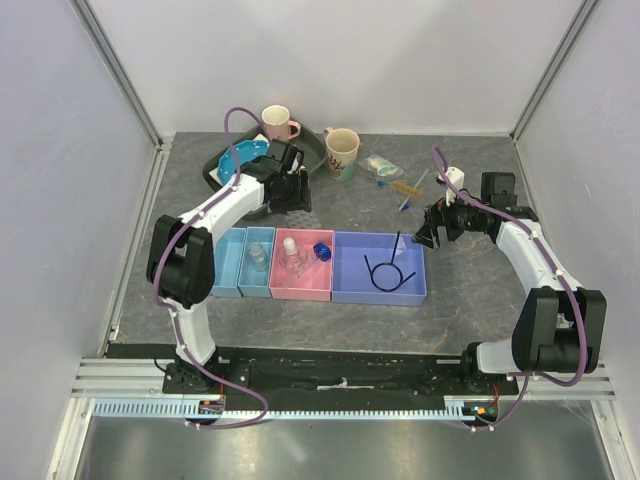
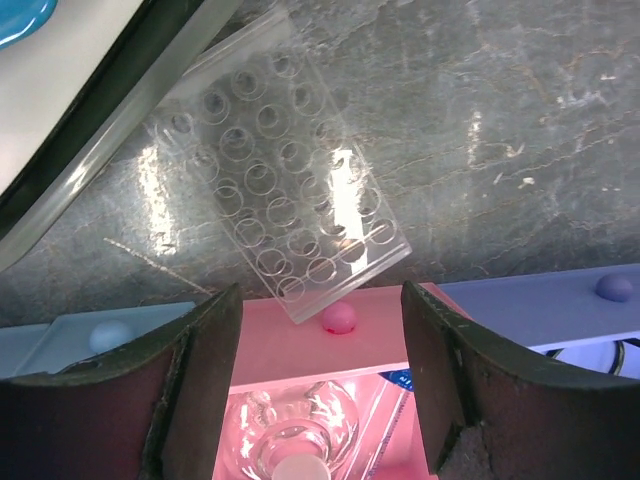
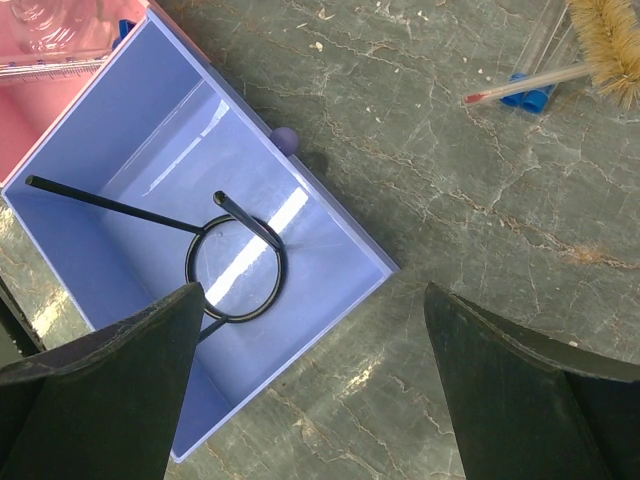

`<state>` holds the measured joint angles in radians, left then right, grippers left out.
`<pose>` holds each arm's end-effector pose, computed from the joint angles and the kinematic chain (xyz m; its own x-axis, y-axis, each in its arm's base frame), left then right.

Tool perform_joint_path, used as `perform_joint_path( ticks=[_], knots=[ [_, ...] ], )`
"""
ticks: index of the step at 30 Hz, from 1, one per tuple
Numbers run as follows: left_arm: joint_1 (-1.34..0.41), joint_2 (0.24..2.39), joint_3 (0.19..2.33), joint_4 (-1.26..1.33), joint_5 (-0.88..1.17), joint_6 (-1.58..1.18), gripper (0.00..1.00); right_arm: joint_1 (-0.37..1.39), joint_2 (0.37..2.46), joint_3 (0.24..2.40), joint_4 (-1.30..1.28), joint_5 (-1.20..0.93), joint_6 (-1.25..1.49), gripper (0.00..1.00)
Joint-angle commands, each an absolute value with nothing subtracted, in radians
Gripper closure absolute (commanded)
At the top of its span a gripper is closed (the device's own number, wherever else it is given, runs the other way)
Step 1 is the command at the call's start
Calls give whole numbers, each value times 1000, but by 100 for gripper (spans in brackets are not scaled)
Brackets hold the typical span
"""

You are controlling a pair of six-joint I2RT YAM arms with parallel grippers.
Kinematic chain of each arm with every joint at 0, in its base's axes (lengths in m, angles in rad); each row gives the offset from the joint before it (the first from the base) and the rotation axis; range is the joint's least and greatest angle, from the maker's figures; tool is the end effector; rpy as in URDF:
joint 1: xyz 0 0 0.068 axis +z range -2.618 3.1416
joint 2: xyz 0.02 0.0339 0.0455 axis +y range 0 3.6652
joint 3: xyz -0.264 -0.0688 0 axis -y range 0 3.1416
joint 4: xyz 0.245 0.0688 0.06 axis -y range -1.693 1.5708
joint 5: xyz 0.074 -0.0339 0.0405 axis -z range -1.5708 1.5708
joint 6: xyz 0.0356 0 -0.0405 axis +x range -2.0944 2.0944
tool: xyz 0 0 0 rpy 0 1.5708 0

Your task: Organize the chemistry lab equipment

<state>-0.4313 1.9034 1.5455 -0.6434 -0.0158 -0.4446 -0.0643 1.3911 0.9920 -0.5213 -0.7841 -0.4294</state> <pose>0.3779 -0.1733 0.2411 -0.8671 -0.0743 -0.4925 0.0413 0.9746 -0.2199 0.2830 0.0070 0.2544 -0.5634 -0.2591 -0.7845 -0.6773 0.6887 0.2589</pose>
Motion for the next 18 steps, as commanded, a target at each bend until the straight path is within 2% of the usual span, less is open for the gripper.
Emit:
perform_joint_path(
  ticks=[1,9,15,18],
  knots=[
    [-426,1801,1522,-546,41,-374,27,-74,1397,1019,-499,-788,-453,2],
    [-425,1479,1264,-355,-27,-296,13,-75,1492,1092,-439,-724,-309,2],
    [-414,1289,1108,-327,-54,-246,9,-9,1696,1307,-440,-507,-144,21],
    [-413,1195,1050,-331,-72,-213,9,57,1787,1434,-448,-398,-184,23]
  ],
)
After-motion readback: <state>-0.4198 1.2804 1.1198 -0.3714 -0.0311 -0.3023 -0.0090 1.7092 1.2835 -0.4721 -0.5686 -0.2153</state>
